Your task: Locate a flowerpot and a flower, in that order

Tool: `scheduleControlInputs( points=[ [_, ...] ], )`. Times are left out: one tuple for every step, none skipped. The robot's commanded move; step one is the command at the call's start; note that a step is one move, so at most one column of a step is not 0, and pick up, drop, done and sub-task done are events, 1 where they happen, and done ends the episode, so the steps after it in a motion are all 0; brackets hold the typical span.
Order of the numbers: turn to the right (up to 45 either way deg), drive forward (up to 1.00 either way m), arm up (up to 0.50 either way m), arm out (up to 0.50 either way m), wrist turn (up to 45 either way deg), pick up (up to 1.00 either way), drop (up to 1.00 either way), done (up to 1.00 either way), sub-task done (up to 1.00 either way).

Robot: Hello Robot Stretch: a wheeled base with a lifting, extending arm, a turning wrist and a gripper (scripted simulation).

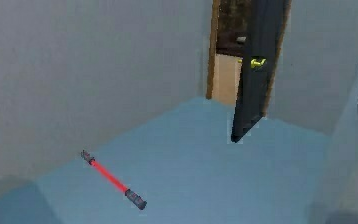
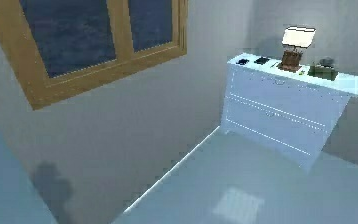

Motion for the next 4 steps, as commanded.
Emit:
scheduleControlInputs(
  points=[
    [0.0,1.00,0.00,0.00,0.0,0.00,0.00,0.00,0.00],
    [0.0,1.00,0.00,0.00,0.0,0.00,0.00,0.00,0.00],
    [0.0,0.35,0.00,0.00,0.0,0.00,0.00,0.00,0.00],
    [45.0,0.00,0.00,0.00,0.0,0.00,0.00,0.00,0.00]
  ],
)
